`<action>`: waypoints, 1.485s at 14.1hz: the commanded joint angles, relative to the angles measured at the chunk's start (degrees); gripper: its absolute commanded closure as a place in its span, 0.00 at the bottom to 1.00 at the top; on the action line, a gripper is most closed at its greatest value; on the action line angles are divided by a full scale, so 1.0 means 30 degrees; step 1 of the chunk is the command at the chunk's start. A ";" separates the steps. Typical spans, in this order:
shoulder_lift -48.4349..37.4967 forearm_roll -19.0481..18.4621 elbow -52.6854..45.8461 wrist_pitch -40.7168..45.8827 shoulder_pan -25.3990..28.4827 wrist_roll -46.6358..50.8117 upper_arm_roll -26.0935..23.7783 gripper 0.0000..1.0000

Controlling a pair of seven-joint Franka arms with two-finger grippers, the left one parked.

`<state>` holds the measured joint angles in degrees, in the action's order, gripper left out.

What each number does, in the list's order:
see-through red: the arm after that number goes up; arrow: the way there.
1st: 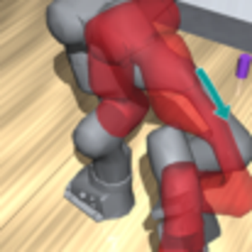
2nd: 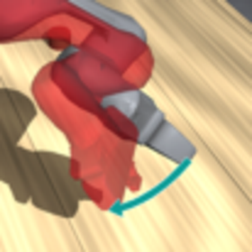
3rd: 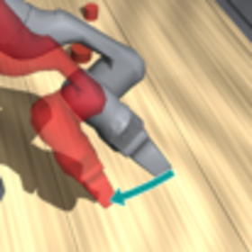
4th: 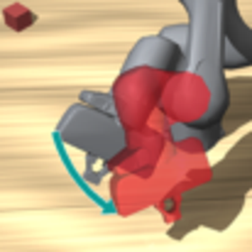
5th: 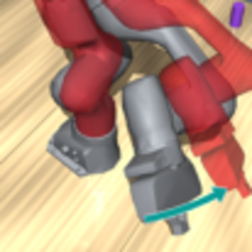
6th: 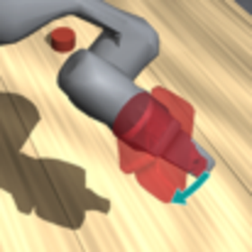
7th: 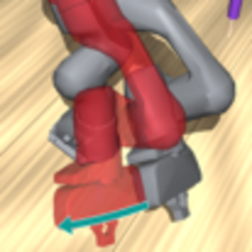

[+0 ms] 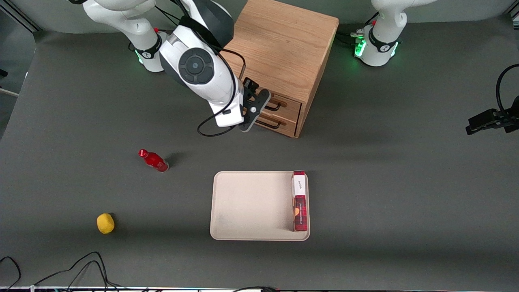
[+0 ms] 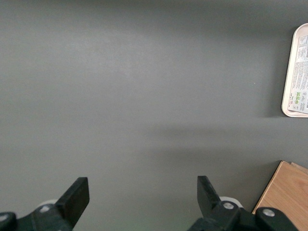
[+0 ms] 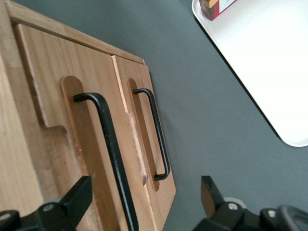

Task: Open upper drawer

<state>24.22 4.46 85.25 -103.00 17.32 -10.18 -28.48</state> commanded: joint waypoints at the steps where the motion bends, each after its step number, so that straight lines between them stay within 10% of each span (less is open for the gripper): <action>1: 0.0070 -0.0870 0.0263 -0.0586 0.0349 -0.0675 0.0029 0.00; 21: -0.0105 -0.1224 0.2579 -0.2289 0.0233 -0.1498 -0.0117 0.00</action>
<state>24.28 1.13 90.75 -109.64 18.12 -13.71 -28.79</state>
